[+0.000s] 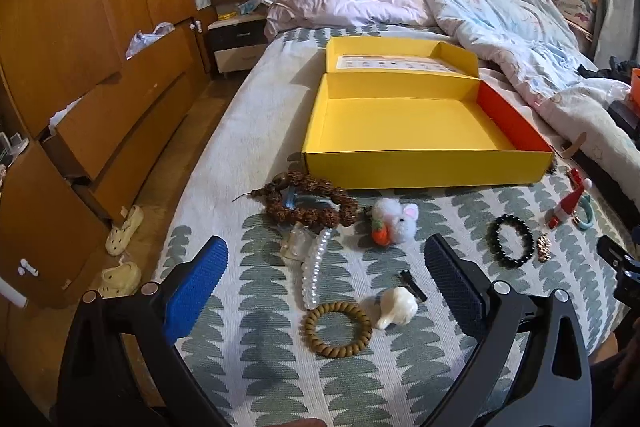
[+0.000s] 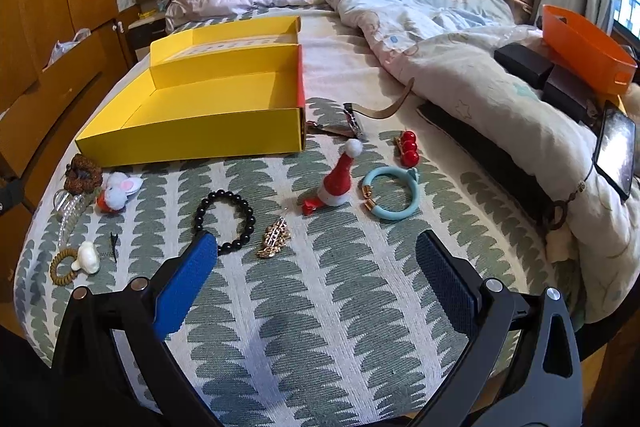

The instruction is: Organize jewelry

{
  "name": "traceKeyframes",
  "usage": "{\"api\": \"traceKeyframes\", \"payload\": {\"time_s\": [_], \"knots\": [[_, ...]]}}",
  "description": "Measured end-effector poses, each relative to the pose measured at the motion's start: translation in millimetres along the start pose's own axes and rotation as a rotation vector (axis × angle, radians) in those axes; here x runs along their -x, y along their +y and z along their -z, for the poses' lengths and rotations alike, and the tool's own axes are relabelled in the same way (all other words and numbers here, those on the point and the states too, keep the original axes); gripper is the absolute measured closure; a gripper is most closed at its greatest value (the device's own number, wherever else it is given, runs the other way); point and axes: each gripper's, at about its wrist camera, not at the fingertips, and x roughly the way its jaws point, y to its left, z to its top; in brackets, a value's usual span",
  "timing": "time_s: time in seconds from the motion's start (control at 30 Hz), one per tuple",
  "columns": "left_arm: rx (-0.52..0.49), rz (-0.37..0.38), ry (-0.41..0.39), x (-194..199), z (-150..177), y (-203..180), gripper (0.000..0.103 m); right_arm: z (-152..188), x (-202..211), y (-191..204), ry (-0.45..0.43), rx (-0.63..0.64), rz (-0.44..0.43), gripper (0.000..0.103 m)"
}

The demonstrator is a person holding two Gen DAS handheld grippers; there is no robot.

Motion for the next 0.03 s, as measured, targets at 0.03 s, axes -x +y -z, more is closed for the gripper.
{"api": "traceKeyframes", "payload": {"time_s": [0.03], "knots": [[0.002, 0.0, 0.0, 0.4, -0.7, 0.7, 0.006, -0.1, 0.5, -0.2, -0.002, 0.0, 0.0, 0.004]]}}
